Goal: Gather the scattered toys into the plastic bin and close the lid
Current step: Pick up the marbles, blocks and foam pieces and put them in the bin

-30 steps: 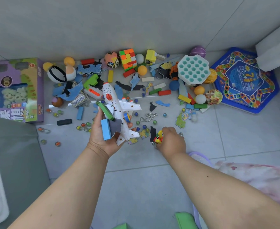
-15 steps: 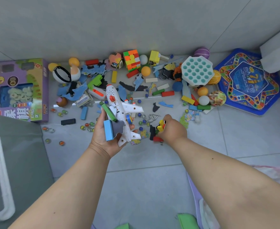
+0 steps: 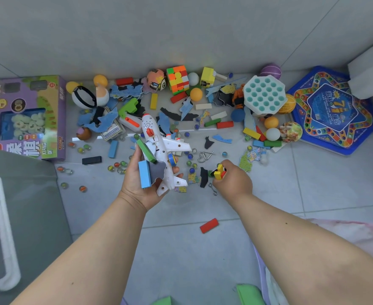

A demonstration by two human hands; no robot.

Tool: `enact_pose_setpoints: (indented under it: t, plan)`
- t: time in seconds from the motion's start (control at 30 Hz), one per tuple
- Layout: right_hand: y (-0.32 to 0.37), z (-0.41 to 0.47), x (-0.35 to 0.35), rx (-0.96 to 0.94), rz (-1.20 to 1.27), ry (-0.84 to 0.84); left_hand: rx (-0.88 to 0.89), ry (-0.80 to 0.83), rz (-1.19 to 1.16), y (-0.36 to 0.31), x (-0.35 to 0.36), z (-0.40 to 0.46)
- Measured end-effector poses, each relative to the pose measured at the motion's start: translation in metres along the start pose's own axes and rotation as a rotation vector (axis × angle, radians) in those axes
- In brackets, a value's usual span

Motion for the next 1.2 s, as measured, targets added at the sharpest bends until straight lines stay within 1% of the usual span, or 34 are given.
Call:
enact_pose_setpoints:
  t: [0.13,0.2,0.3,0.4,0.47,0.53,0.63,0.73,0.87,0.93,1.0,1.13,1.2]
  plan:
    - [-0.002,-0.004,0.004,-0.043,-0.055,0.008,0.008,-0.010,-0.003,0.001,0.000,0.001]
    - [0.002,-0.001,0.004,-0.115,-0.152,0.009,0.007,0.004,-0.005,0.002,0.001,0.001]
    - [0.009,0.006,0.003,-0.195,-0.308,0.057,-0.004,0.008,-0.002,0.003,0.002,0.000]
    - [0.013,0.012,0.001,-0.206,-0.393,0.052,-0.010,0.008,-0.011,0.003,0.004,-0.001]
    - [0.014,0.016,-0.001,-0.181,-0.369,0.043,-0.008,0.007,-0.012,0.003,0.004,-0.001]
    - [0.017,0.018,-0.007,-0.117,-0.253,0.027,-0.002,0.007,-0.008,0.001,0.005,-0.003]
    - [0.035,0.016,-0.021,-0.030,0.049,-0.036,0.031,0.006,0.019,-0.006,0.010,-0.011]
    - [0.073,0.009,-0.040,-0.036,0.461,-0.046,0.083,0.006,0.042,-0.021,0.020,-0.027]
    - [0.136,-0.017,-0.082,-0.019,1.095,-0.080,0.203,0.039,0.019,-0.053,0.037,-0.059]
    - [0.170,-0.038,-0.103,-0.042,1.340,-0.030,0.295,0.078,0.011,-0.077,0.048,-0.081]
    - [0.206,-0.063,-0.121,-0.124,1.452,0.060,0.384,0.132,0.027,-0.105,0.058,-0.108]
    - [0.280,-0.125,-0.149,-0.288,1.455,0.167,0.547,0.187,0.023,-0.160,0.067,-0.176]
    - [0.315,-0.158,-0.154,-0.333,1.474,0.199,0.595,0.153,-0.016,-0.180,0.061,-0.208]
Point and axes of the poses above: each hand's wrist, its own z-axis towards the middle knuckle, its own x-axis out of the palm, y = z × x, the point moved 2 cm from there along z, towards the middle knuckle, and after that the axes turned 7 degrees about z, right-handed, at the moved point
